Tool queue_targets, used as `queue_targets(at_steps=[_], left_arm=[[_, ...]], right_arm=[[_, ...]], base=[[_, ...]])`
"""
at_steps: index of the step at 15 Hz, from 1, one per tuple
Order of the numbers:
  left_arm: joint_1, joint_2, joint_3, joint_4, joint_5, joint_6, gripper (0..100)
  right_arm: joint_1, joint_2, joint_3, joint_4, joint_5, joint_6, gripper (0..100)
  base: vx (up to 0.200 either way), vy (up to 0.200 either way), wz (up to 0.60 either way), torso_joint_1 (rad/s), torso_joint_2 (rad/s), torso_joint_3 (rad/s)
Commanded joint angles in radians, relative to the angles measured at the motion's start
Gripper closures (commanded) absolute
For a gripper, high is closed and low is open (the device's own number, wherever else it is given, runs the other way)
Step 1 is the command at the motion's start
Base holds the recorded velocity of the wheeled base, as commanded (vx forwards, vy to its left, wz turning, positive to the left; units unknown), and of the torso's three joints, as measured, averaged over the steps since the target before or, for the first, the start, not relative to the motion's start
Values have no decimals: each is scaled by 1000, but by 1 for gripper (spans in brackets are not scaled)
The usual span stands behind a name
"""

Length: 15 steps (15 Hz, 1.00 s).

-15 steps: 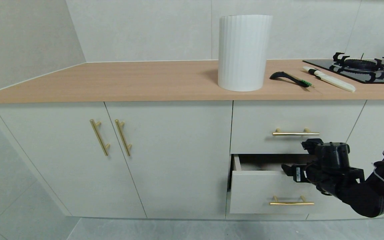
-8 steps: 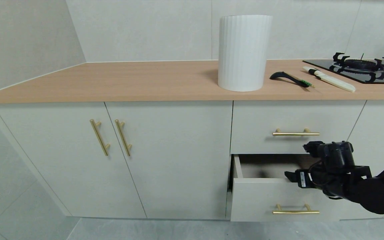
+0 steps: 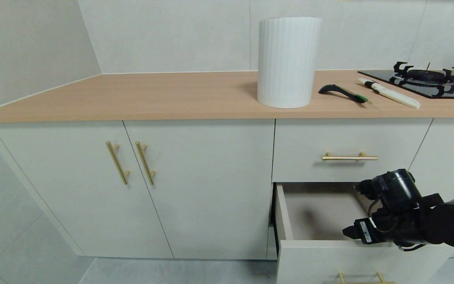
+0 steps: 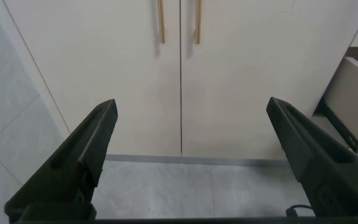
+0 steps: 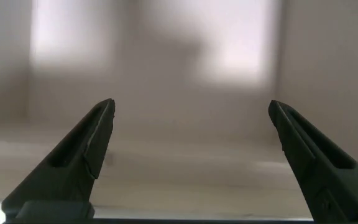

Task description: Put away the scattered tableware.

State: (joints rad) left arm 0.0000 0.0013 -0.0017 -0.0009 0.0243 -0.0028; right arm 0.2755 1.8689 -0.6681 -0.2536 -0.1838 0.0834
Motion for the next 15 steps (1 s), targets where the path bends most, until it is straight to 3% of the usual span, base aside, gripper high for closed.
queue_targets(at_steps=[1,15], left_arm=[[0,0,0,-1,0,0,0],[0,0,0,-1,0,0,0]], right_arm=[[31,-60,-25,93,0,1,0],[111,-103,-50,524,-14,-88,0]], base=[[0,0,0,0,0,0],[0,0,0,0,0,0]])
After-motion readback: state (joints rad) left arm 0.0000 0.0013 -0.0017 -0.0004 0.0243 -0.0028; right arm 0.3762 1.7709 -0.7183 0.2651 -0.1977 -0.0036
